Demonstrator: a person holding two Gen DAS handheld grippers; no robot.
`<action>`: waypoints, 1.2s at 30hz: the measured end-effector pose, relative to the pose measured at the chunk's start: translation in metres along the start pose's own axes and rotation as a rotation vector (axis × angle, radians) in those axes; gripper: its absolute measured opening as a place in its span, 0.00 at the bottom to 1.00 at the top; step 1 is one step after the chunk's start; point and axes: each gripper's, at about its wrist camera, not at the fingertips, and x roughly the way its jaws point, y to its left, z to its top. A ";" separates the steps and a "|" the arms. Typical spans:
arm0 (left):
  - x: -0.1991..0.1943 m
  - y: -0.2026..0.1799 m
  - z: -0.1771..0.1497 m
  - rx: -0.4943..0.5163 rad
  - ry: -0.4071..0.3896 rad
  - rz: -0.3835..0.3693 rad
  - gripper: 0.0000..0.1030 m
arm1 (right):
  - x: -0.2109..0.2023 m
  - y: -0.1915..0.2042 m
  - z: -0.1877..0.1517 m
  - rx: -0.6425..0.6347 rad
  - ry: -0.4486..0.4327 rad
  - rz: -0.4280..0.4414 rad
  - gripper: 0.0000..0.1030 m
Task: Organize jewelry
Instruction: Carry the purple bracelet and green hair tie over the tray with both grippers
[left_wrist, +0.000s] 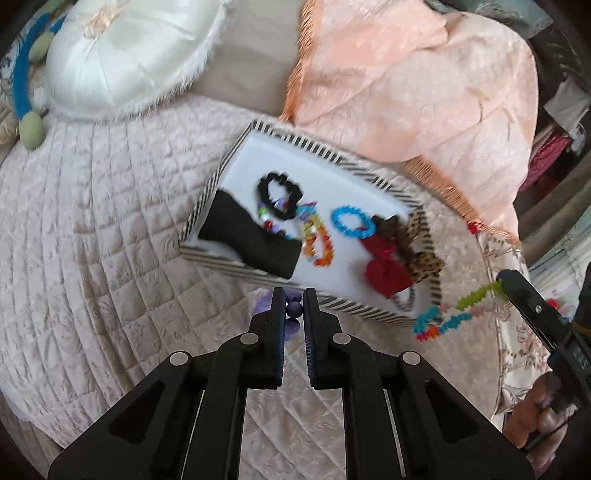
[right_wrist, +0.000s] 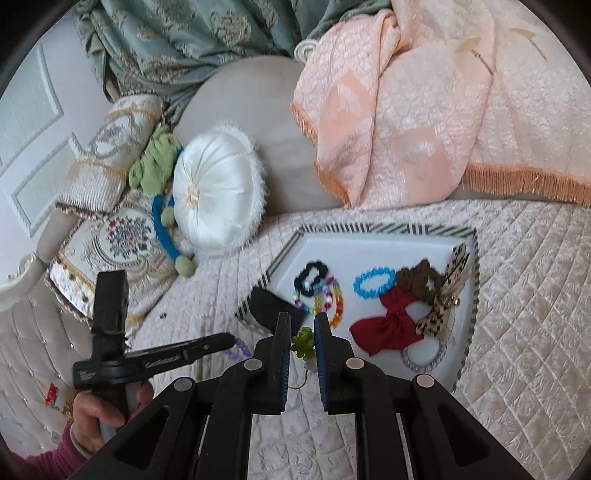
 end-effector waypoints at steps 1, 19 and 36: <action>-0.005 -0.002 0.002 0.005 -0.010 -0.001 0.08 | -0.001 0.000 0.002 0.002 -0.007 0.001 0.12; -0.002 -0.048 0.050 0.140 -0.114 0.098 0.08 | 0.011 -0.016 0.028 0.031 -0.031 0.023 0.12; 0.062 -0.055 0.101 0.143 -0.086 0.106 0.08 | 0.049 -0.024 0.033 0.031 0.030 0.034 0.12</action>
